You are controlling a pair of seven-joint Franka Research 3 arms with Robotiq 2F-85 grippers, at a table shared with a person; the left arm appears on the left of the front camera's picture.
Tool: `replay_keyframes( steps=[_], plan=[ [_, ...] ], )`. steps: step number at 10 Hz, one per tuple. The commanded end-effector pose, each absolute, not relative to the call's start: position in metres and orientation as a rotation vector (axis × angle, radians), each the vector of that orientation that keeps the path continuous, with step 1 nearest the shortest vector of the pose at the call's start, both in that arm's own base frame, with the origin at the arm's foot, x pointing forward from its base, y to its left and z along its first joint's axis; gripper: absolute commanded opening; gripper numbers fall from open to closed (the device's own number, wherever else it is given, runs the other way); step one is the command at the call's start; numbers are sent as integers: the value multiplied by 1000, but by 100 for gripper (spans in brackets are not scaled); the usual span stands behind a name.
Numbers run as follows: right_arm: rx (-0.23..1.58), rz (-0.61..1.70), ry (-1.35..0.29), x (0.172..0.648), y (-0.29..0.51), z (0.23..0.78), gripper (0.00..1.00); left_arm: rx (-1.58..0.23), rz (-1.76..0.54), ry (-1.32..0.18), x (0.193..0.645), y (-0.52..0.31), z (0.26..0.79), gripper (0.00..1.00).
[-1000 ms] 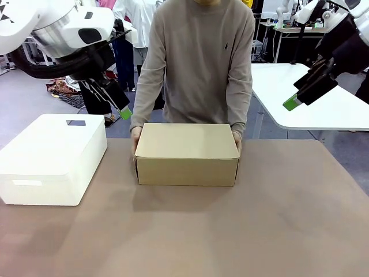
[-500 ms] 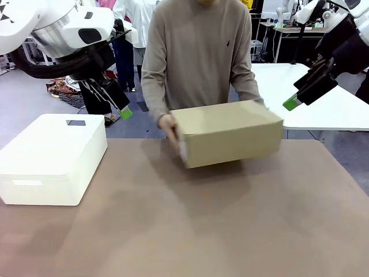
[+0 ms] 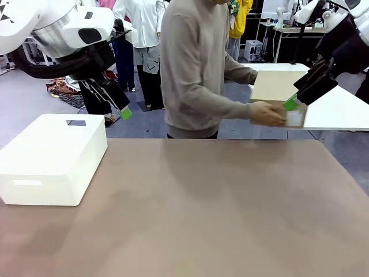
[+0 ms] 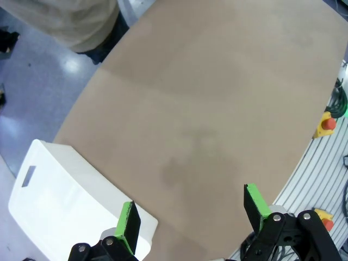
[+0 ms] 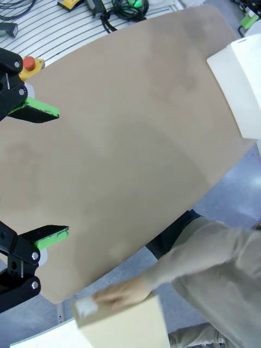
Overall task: Pack the shoes into the box.
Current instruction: Press down on the lid of the Shoes Box.
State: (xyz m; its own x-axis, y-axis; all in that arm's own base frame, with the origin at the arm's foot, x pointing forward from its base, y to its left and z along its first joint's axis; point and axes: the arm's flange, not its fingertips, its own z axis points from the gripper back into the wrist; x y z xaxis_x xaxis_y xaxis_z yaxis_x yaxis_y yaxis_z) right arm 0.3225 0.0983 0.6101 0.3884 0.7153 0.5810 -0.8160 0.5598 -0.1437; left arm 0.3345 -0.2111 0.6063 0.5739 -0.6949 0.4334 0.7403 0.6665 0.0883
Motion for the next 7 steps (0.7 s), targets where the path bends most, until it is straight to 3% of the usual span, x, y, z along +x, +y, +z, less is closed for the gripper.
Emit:
replay_keyframes(
  steps=[1, 7],
  plan=[
    [165, 959, -648, 324, 100, 613, 100, -111, -842, -456, 335, -211, 608, 100],
    [165, 959, -648, 324, 100, 613, 100, -111, -842, -456, 335, -211, 608, 100]
  ],
)
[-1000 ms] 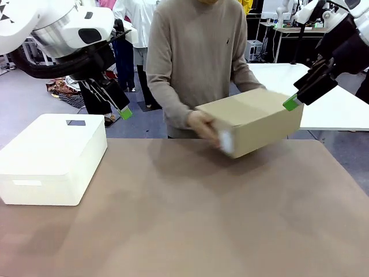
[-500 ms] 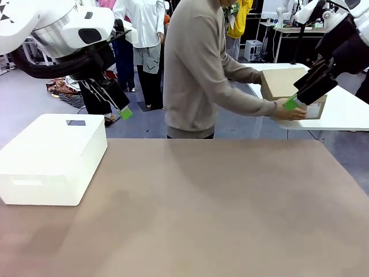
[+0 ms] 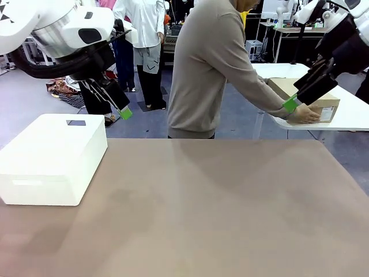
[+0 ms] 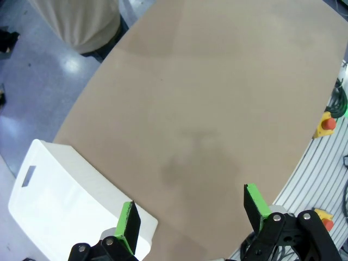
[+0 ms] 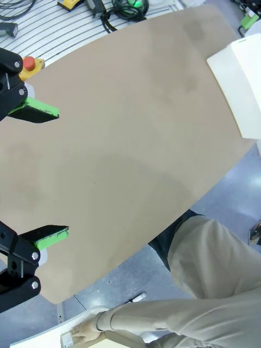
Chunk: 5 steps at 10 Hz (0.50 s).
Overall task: Pack the shoes into the box.
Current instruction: Press down on the lid of the Shoes Box.
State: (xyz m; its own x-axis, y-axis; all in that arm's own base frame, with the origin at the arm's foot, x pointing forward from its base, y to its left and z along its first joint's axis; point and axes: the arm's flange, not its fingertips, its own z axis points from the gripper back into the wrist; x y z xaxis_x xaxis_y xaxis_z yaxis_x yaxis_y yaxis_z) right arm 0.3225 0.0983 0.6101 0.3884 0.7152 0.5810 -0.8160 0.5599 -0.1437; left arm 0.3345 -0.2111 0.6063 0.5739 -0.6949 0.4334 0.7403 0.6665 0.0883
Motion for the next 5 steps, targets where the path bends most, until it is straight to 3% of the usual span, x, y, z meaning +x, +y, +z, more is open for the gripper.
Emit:
replay_keyframes(
  steps=[1, 5],
  plan=[
    [165, 959, -648, 324, 100, 613, 100, -111, -842, -456, 335, -211, 608, 100],
    [165, 959, -648, 324, 100, 613, 100, -111, -842, -456, 335, -211, 608, 100]
  ],
)
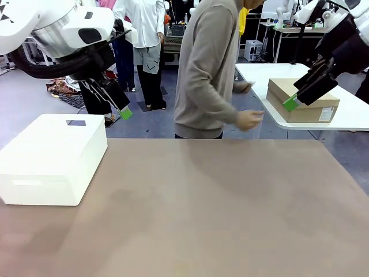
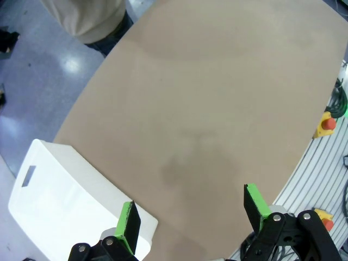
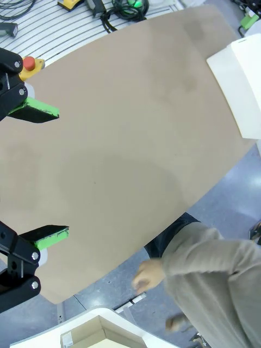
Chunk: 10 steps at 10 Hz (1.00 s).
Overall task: Pack the shoes into the box.
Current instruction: Press down on the lid of the Shoes Box.
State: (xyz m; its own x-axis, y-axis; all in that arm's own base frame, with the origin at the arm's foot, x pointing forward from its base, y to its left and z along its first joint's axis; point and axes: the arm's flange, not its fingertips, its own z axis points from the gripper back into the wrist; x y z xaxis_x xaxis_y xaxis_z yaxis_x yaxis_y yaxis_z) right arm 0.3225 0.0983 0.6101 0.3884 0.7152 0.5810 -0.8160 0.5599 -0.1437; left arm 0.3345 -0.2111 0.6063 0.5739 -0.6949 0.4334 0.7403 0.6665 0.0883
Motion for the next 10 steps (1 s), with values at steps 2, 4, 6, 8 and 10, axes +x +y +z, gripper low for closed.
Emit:
replay_keyframes(
  steps=[2, 4, 6, 8, 10],
  plan=[
    [165, 959, -648, 324, 100, 613, 100, -111, -842, -456, 335, -211, 608, 100],
    [165, 959, -648, 324, 100, 613, 100, -111, -842, -456, 335, -211, 608, 100],
    [165, 959, -648, 324, 100, 613, 100, -111, -842, -456, 335, -211, 608, 100],
    [165, 959, -648, 324, 100, 613, 100, -111, -842, -456, 335, -211, 608, 100],
    [165, 959, -648, 324, 100, 613, 100, -111, -842, -456, 335, -211, 608, 100]
  ],
)
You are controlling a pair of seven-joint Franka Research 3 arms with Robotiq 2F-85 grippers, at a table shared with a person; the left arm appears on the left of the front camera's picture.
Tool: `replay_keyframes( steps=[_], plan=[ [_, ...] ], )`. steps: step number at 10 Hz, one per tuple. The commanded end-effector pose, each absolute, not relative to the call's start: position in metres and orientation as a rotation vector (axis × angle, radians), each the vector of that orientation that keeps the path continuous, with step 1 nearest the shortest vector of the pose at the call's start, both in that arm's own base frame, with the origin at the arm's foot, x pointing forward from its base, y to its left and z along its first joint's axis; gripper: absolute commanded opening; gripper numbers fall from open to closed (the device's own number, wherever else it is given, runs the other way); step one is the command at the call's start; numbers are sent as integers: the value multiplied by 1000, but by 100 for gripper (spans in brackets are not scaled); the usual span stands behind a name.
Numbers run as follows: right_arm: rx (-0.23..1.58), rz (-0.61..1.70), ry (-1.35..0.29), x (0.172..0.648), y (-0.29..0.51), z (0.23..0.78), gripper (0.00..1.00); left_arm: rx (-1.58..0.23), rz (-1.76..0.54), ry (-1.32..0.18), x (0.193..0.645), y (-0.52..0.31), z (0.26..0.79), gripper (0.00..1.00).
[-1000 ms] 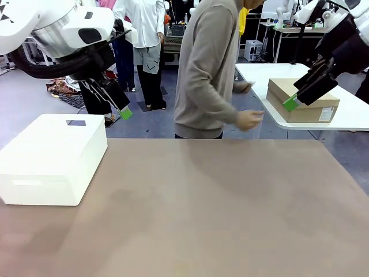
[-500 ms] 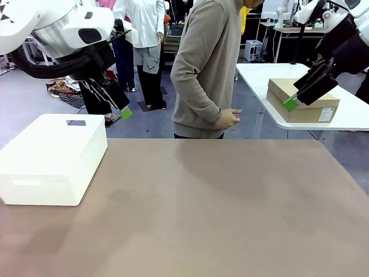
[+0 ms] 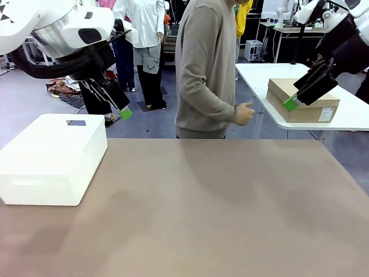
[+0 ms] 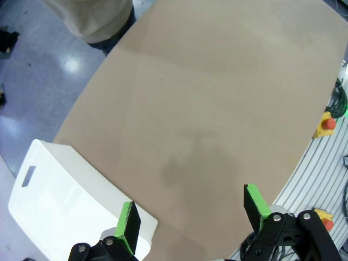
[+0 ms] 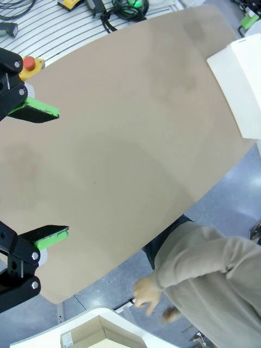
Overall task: Pack the shoes into the box.
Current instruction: Press down on the lid of the Shoes Box.
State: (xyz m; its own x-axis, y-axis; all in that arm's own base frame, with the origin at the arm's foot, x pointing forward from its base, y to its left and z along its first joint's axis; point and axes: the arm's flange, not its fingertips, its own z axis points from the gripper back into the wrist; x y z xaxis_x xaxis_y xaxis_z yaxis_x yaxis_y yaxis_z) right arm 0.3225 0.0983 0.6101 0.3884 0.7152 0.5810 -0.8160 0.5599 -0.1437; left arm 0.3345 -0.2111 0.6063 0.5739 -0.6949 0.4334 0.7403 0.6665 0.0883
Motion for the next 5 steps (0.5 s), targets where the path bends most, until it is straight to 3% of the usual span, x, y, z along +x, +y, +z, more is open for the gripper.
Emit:
replay_keyframes(
  steps=[1, 5],
  plan=[
    [165, 959, -648, 324, 100, 613, 100, -111, -842, -456, 335, -211, 608, 100],
    [165, 959, -648, 324, 100, 613, 100, -111, -842, -456, 335, -211, 608, 100]
  ],
)
